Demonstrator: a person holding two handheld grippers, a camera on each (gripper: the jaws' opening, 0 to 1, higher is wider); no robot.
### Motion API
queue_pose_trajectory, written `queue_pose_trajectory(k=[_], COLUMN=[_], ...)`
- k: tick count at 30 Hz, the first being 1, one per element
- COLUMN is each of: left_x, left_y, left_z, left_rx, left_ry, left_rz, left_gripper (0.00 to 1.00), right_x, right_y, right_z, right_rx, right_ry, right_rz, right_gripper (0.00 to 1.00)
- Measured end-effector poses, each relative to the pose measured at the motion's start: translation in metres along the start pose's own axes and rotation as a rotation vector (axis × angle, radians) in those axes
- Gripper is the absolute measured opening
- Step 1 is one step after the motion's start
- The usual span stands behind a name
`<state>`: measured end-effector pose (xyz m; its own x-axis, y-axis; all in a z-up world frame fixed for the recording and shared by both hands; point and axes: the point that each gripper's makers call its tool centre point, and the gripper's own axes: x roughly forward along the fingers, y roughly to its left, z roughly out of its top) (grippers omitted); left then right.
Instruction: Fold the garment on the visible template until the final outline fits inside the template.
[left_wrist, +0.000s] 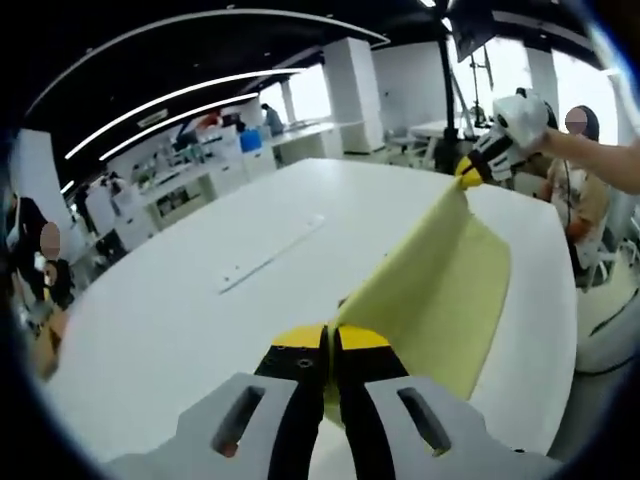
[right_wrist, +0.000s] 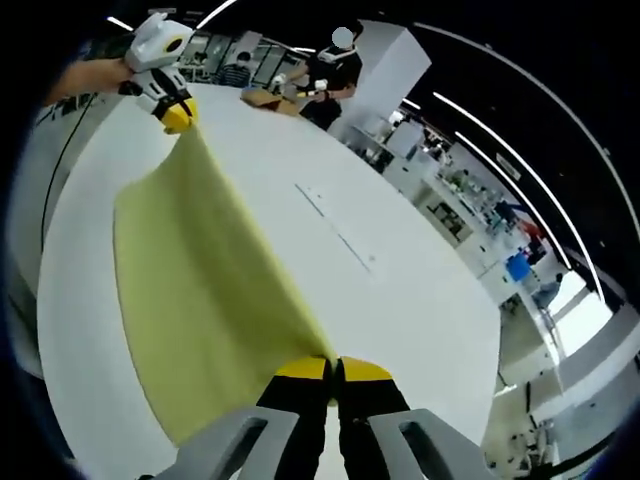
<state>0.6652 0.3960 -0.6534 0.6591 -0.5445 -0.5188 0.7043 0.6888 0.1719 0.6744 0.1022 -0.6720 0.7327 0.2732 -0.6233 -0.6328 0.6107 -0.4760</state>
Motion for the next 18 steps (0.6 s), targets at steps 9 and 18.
queue_pose_trajectory(k=[9, 18], left_x=[0.027, 0.054], left_y=[0.012, 0.019], left_z=[-0.023, -0.054], left_rx=[-0.023, -0.063], left_ry=[0.053, 0.113], left_rz=[0.028, 0.011], left_gripper=[0.0, 0.0], right_x=[0.036, 0.069], right_y=[0.001, 0.009], right_z=[-0.012, -0.03], right_rx=[0.017, 0.044], right_ry=[0.029, 0.08], right_rz=[0.008, 0.052], right_gripper=[0.0, 0.0])
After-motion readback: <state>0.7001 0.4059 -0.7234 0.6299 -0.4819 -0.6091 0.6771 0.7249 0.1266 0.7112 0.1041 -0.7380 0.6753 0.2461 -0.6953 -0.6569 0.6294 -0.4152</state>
